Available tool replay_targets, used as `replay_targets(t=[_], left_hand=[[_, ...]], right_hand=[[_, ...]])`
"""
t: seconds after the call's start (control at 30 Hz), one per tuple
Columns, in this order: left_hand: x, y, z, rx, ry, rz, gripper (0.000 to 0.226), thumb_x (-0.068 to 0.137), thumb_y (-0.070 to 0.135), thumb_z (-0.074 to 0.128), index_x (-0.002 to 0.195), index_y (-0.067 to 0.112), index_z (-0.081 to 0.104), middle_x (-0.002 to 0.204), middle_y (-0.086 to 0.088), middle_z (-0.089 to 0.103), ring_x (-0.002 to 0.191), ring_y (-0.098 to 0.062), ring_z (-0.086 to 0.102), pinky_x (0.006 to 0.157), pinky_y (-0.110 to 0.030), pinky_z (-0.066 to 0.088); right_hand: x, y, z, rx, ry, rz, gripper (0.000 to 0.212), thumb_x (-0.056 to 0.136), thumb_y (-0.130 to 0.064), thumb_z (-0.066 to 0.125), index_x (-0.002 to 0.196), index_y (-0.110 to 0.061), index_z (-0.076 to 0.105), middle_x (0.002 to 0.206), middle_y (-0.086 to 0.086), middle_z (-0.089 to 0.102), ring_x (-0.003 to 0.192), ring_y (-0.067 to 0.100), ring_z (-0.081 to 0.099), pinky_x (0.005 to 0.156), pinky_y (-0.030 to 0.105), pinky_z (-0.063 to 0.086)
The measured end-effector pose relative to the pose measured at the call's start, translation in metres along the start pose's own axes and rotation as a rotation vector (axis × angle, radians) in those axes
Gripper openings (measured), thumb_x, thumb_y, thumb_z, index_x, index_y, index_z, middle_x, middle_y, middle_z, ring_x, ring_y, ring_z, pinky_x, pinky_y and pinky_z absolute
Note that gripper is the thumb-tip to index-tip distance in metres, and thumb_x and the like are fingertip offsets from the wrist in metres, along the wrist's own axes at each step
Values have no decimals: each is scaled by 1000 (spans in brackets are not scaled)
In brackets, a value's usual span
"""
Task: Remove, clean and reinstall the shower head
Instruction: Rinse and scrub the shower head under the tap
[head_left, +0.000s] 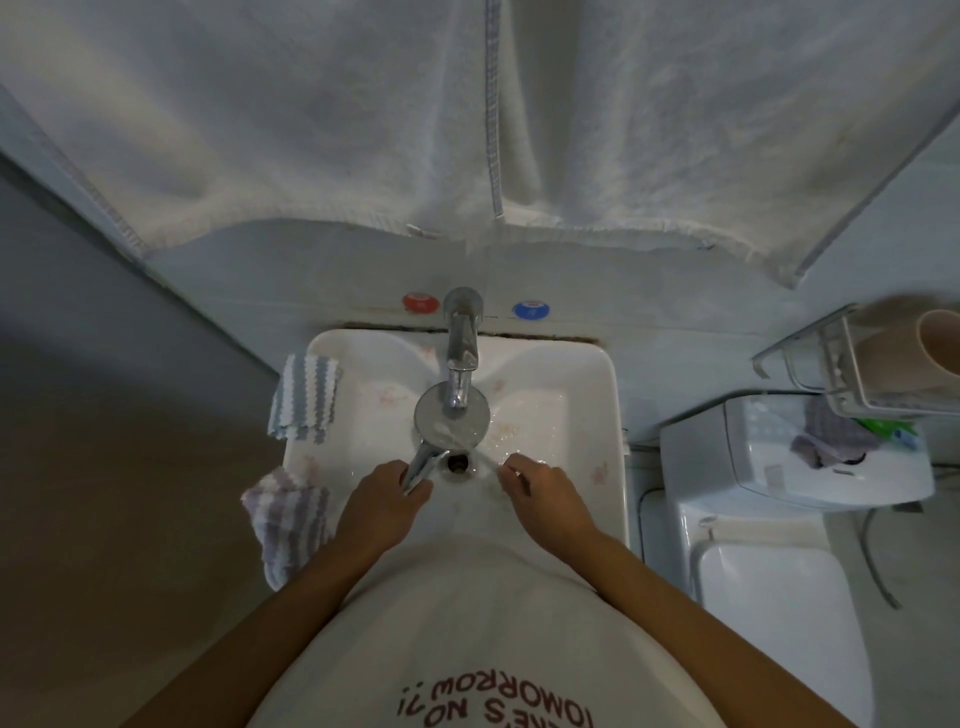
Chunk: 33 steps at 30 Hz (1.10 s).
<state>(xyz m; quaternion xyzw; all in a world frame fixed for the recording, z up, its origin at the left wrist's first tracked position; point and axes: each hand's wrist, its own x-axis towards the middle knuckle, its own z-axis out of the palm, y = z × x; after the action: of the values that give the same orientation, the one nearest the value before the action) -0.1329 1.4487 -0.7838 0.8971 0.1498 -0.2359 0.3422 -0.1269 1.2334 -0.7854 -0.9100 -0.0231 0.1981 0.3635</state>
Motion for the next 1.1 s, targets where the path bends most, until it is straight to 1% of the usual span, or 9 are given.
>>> replay_targets(t=[0.07, 0.17, 0.33, 0.47, 0.6, 0.73, 0.87, 1.0, 1.1], left_hand=[[1, -1, -1, 1, -11, 13, 36, 90, 34, 59, 61, 23, 40, 60, 3, 44, 54, -13, 43, 53, -29, 31], [0, 1, -1, 57, -26, 54, 32, 91, 36, 58, 67, 20, 43, 64, 3, 47, 58, -15, 45, 52, -28, 31], [-1, -2, 1, 113, -28, 76, 27, 90, 39, 56, 76, 17, 47, 73, 0, 52, 68, -22, 54, 59, -30, 36], [-2, 1, 1, 132, -47, 110, 28, 89, 39, 57, 74, 20, 44, 74, 0, 52, 67, -22, 52, 60, -31, 35], [-3, 1, 1, 139, -55, 124, 30, 89, 38, 58, 71, 23, 40, 73, 0, 49, 68, -21, 50, 61, -30, 33], [-4, 4, 1, 153, -50, 127, 29, 89, 38, 59, 72, 23, 40, 73, 1, 48, 67, -20, 49, 61, -30, 32], [-2, 3, 0, 128, -56, 102, 35, 89, 38, 59, 65, 26, 36, 71, 1, 48, 67, -22, 50, 60, -30, 33], [-2, 3, 0, 134, -51, 93, 39, 89, 38, 59, 62, 27, 33, 67, 4, 44, 64, -22, 49, 59, -30, 32], [-2, 3, 1, 132, -54, 81, 36, 89, 38, 59, 64, 26, 35, 71, 2, 47, 67, -22, 50, 60, -30, 33]], right_hand=[[-2, -1, 1, 0, 4, 6, 28, 101, -30, 44, 75, -20, 46, 56, -5, 44, 53, 16, 41, 51, 30, 29], [6, 2, -4, 42, 116, 98, 29, 102, -29, 42, 77, -17, 48, 57, -2, 45, 55, 20, 43, 53, 33, 30], [0, -4, -2, 36, 9, 45, 28, 102, -26, 43, 75, -18, 48, 59, -1, 48, 58, 22, 43, 56, 35, 31], [7, -1, -5, 68, 115, 103, 29, 103, -29, 42, 77, -17, 48, 60, 1, 49, 57, 21, 45, 55, 34, 29], [4, -6, 1, 28, -6, 30, 24, 102, -28, 42, 79, -23, 48, 68, 4, 55, 66, 28, 52, 59, 36, 36], [10, -2, -4, 53, 131, 104, 25, 102, -27, 42, 82, -17, 51, 65, 2, 51, 64, 27, 50, 57, 34, 31], [3, -6, 2, 4, 4, -13, 23, 102, -29, 44, 85, -18, 57, 58, -4, 47, 61, 26, 46, 57, 32, 31], [8, 1, -2, -3, 117, 72, 26, 102, -31, 43, 77, -23, 43, 55, -8, 38, 61, 26, 43, 57, 33, 30], [5, -1, -1, -7, 38, 20, 28, 102, -28, 44, 75, -21, 43, 56, -5, 41, 59, 26, 41, 57, 33, 28]])
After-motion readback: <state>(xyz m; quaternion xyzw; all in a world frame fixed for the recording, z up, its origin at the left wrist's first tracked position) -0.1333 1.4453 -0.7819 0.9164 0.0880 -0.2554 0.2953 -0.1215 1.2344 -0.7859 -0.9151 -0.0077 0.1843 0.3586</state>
